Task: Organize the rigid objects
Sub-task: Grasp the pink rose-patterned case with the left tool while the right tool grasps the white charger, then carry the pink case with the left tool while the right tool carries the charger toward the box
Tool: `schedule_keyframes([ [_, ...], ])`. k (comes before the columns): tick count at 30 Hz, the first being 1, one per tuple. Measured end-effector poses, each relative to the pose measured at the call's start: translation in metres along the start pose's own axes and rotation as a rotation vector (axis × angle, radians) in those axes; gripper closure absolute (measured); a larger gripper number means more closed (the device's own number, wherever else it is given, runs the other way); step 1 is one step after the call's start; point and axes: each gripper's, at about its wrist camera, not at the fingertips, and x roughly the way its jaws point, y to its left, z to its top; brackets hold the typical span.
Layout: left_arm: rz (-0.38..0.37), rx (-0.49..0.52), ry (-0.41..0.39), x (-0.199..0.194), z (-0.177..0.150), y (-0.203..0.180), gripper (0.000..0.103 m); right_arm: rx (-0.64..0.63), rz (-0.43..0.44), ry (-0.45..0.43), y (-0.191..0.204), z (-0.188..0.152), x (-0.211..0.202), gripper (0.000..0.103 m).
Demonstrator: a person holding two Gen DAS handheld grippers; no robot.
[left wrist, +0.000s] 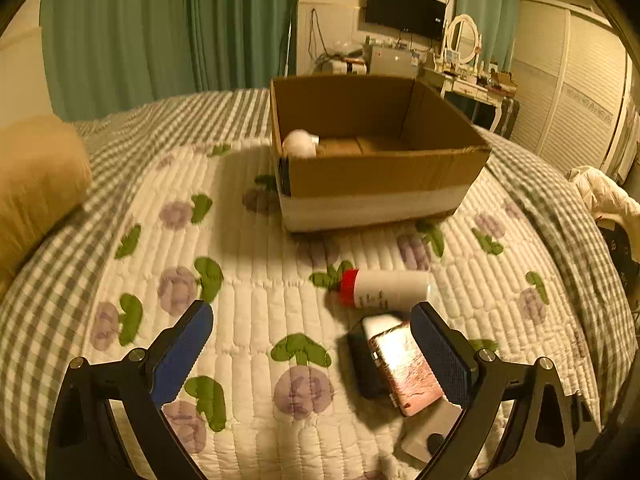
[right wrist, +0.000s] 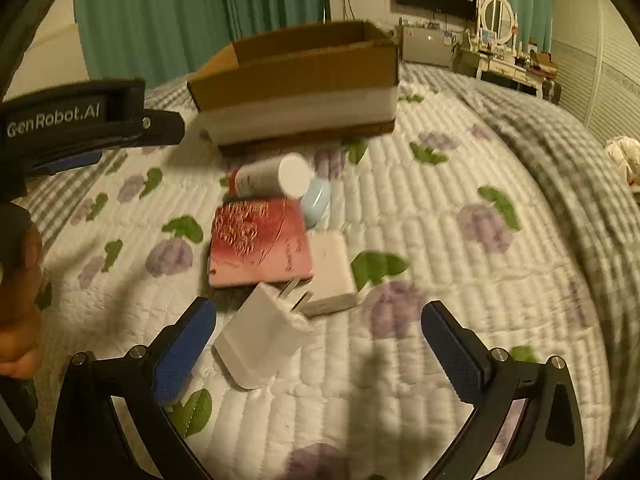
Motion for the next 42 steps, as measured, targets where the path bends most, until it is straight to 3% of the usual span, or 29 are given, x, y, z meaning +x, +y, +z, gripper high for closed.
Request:
schedule_keyframes([
  [4, -0.014, -0.015, 0.048, 0.018, -0.006, -0.001, 0.002, -0.013, 0.014, 0.055, 0.012, -0.004, 0.019, 0.001],
  [9, -0.034, -0.013, 0.089, 0.034, -0.010, -0.010, 0.002, -0.047, 0.050, 0.095, 0.019, -0.010, 0.035, 0.044],
  [11, -0.041, -0.005, 0.098, 0.037, -0.012, -0.018, 0.002, -0.052, 0.042, 0.099, 0.015, -0.010, 0.034, 0.066],
  [13, -0.055, 0.004, 0.111, 0.041, -0.014, -0.027, 0.002, -0.054, 0.054, 0.114, 0.007, -0.011, 0.033, 0.071],
  [18, -0.049, 0.027, 0.143, 0.051, -0.021, -0.054, 0.002, -0.082, 0.026, 0.120, -0.012, -0.016, 0.026, 0.078],
  [24, -0.033, -0.025, 0.167, 0.064, -0.027, -0.068, 0.002, -0.118, -0.004, 0.118, -0.031, -0.019, 0.020, 0.080],
  [30, -0.014, -0.076, 0.177, 0.072, -0.033, -0.055, 0.003, -0.115, -0.012, 0.110, -0.042, -0.022, 0.015, 0.080],
  [31, -0.017, -0.082, 0.177, 0.071, -0.034, -0.051, 0.005, -0.112, -0.010, 0.108, -0.043, -0.023, 0.015, 0.080],
  [35, -0.059, -0.086, 0.173, 0.061, -0.042, -0.034, 0.033, -0.118, -0.021, 0.098, -0.040, -0.025, 0.013, 0.080],
  [42, -0.094, -0.066, 0.171, 0.046, -0.048, -0.028, 0.036, -0.095, -0.019, 0.083, -0.039, -0.026, 0.008, 0.080],
])
